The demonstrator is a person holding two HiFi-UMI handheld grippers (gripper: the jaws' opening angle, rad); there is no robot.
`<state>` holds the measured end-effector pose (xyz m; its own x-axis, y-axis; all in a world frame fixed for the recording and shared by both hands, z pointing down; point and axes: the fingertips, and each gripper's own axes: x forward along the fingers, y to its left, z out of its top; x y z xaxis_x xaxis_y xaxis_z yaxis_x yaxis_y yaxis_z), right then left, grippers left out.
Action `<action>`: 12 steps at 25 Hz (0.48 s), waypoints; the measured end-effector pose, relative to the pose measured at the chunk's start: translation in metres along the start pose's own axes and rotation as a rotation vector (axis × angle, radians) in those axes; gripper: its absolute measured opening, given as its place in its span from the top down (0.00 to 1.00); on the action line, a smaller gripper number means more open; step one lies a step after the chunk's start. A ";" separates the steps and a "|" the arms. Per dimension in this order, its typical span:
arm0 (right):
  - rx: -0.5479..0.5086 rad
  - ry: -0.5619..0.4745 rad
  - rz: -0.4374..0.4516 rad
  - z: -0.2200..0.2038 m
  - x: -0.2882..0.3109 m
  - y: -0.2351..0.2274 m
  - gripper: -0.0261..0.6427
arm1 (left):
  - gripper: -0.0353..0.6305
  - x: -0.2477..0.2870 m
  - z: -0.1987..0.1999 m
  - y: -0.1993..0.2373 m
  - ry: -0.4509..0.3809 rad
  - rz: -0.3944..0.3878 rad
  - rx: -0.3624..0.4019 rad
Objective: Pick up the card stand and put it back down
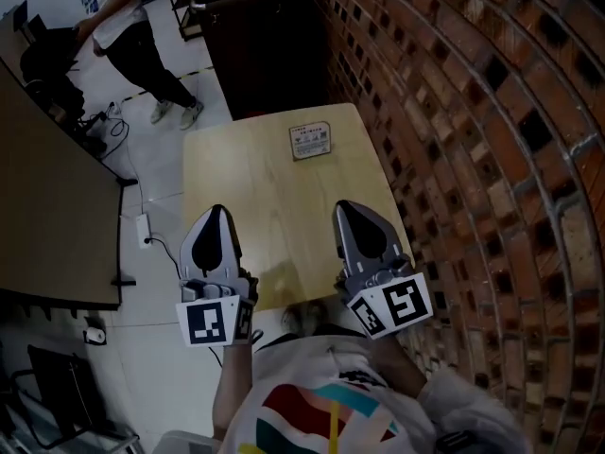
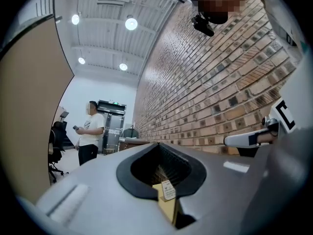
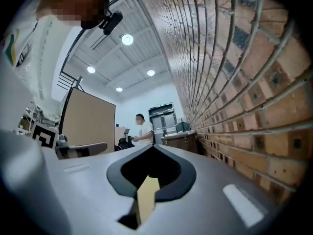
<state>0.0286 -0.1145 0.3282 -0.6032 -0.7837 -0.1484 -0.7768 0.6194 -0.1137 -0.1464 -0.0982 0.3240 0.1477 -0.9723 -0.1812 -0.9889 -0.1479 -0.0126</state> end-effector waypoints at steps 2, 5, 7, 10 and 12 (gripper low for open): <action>-0.014 0.021 -0.011 -0.009 -0.006 0.001 0.96 | 0.94 0.002 0.002 -0.014 -0.014 -0.016 -0.008; -0.019 0.043 -0.018 -0.019 -0.008 0.002 0.96 | 0.94 -0.001 -0.004 -0.024 0.008 -0.037 -0.021; -0.025 0.035 -0.014 -0.015 -0.005 0.003 0.96 | 0.94 0.000 0.001 -0.022 0.001 -0.036 -0.021; -0.045 0.018 -0.016 -0.009 0.000 0.001 0.96 | 0.94 0.000 0.008 -0.018 -0.015 -0.028 -0.018; -0.055 0.009 -0.016 -0.006 0.002 0.000 0.96 | 0.94 -0.002 0.008 -0.015 -0.017 -0.027 -0.024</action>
<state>0.0262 -0.1167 0.3340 -0.5916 -0.7943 -0.1380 -0.7952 0.6031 -0.0622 -0.1316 -0.0930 0.3164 0.1737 -0.9647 -0.1978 -0.9840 -0.1783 0.0057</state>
